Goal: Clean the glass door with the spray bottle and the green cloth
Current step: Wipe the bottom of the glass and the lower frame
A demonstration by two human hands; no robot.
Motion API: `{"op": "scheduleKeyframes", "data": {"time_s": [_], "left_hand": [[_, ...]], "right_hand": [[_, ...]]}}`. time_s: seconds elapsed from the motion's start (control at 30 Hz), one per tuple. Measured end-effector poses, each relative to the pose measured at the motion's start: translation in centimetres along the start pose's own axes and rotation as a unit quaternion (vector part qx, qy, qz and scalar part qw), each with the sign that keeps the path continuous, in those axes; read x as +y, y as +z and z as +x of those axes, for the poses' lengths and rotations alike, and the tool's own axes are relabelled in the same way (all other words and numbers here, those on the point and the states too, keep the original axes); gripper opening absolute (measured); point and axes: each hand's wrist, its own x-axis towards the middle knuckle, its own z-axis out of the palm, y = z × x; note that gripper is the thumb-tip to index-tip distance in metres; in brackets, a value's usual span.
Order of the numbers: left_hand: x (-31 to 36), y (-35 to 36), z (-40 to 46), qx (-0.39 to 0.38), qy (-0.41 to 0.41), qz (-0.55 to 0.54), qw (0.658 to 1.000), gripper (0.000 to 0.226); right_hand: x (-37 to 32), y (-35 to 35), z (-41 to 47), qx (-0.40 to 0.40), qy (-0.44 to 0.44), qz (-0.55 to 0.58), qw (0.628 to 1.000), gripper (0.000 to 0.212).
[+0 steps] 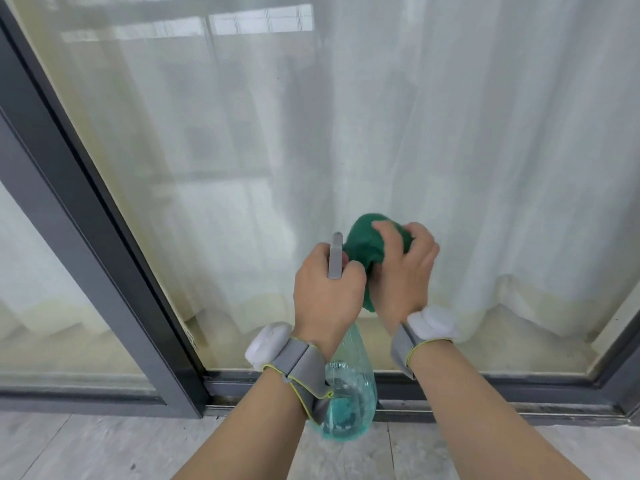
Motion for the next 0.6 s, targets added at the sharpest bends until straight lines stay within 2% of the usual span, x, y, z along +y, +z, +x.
{"op": "scheduleKeyframes", "data": {"time_s": [0.1, 0.17, 0.23, 0.33, 0.4, 0.47, 0.57, 0.6], "left_hand": [[-0.1, 0.0, 0.2, 0.007, -0.005, -0.015, 1.000, 0.015], [-0.2, 0.0, 0.2, 0.009, -0.002, -0.025, 1.000, 0.010], [-0.1, -0.3, 0.4, 0.007, 0.010, -0.031, 0.999, 0.011], [0.4, -0.8, 0.5, 0.013, 0.025, -0.045, 0.999, 0.012], [0.7, -1.0, 0.6, 0.021, 0.027, -0.050, 0.998, 0.011], [0.7, -1.6, 0.9, 0.028, 0.025, -0.045, 0.998, 0.014], [0.5, -2.6, 1.3, 0.037, 0.016, -0.047, 0.998, 0.012], [0.6, -3.0, 1.4, 0.039, 0.016, -0.056, 0.998, 0.009]], "right_hand": [[0.5, 1.1, -2.0, -0.125, -0.078, -0.062, 0.987, 0.058], [0.9, 1.4, -2.5, -0.139, -0.084, -0.083, 0.983, 0.057], [0.1, 1.4, -1.4, -0.073, -0.038, -0.069, 0.994, 0.054], [-1.8, 1.2, 1.8, 0.073, 0.084, -0.013, 0.994, 0.064], [-2.6, 1.5, 2.5, 0.109, 0.102, -0.005, 0.989, 0.063], [-3.0, 2.3, 0.6, 0.072, 0.076, 0.002, 0.994, 0.056], [-2.2, 3.5, -3.2, -0.063, 0.000, 0.006, 0.998, 0.059], [-1.9, 3.8, -3.6, -0.080, -0.021, -0.008, 0.997, 0.059]]}}
